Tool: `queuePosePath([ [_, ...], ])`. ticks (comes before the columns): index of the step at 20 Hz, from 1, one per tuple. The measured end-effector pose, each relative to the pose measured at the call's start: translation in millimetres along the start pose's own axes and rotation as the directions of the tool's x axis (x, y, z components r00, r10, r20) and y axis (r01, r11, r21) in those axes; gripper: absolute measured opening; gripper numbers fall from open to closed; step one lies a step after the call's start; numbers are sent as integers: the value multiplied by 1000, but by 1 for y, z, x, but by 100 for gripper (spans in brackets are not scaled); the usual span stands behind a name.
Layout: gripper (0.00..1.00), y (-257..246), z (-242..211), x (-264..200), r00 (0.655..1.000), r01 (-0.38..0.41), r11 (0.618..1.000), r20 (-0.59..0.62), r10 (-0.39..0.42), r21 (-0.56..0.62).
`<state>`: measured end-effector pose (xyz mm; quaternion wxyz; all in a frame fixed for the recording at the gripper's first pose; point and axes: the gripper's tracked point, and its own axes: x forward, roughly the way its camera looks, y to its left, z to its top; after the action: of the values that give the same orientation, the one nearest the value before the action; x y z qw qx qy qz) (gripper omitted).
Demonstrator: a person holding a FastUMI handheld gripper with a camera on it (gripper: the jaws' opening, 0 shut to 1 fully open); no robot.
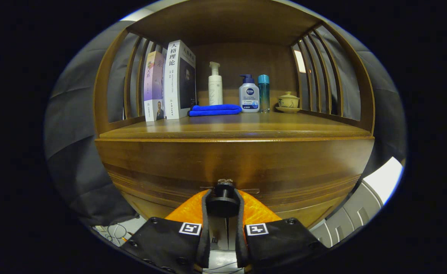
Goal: Pull open the drawer, take out the items inside it, and place them on the countertop above the cabinet.
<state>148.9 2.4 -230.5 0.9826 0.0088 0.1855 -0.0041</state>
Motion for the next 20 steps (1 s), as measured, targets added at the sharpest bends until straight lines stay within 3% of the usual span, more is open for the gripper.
queuePosePath([
  [10, 29, -1, -5, -6, 1000, -7, 1000, -11, 7, 3],
  [20, 29, -1, -19, -49, 1000, -19, 1000, -11, 19, -10],
])
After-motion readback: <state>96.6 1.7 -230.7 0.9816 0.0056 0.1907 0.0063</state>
